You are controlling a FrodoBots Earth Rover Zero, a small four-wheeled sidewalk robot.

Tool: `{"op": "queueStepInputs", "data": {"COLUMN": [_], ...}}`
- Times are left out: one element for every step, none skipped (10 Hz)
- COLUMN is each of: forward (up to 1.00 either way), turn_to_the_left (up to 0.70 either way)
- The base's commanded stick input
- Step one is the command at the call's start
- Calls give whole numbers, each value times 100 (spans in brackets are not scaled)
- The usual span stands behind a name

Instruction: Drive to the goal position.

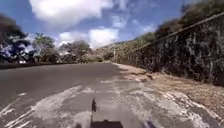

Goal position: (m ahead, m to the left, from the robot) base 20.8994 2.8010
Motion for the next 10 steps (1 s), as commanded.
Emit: {"op": "queueStepInputs", "data": {"forward": [63,63,63,63,63,63,63,63,63,63], "turn_to_the_left": [0,-2,-4,-23,-21,-18,-12,-6,0,0]}}
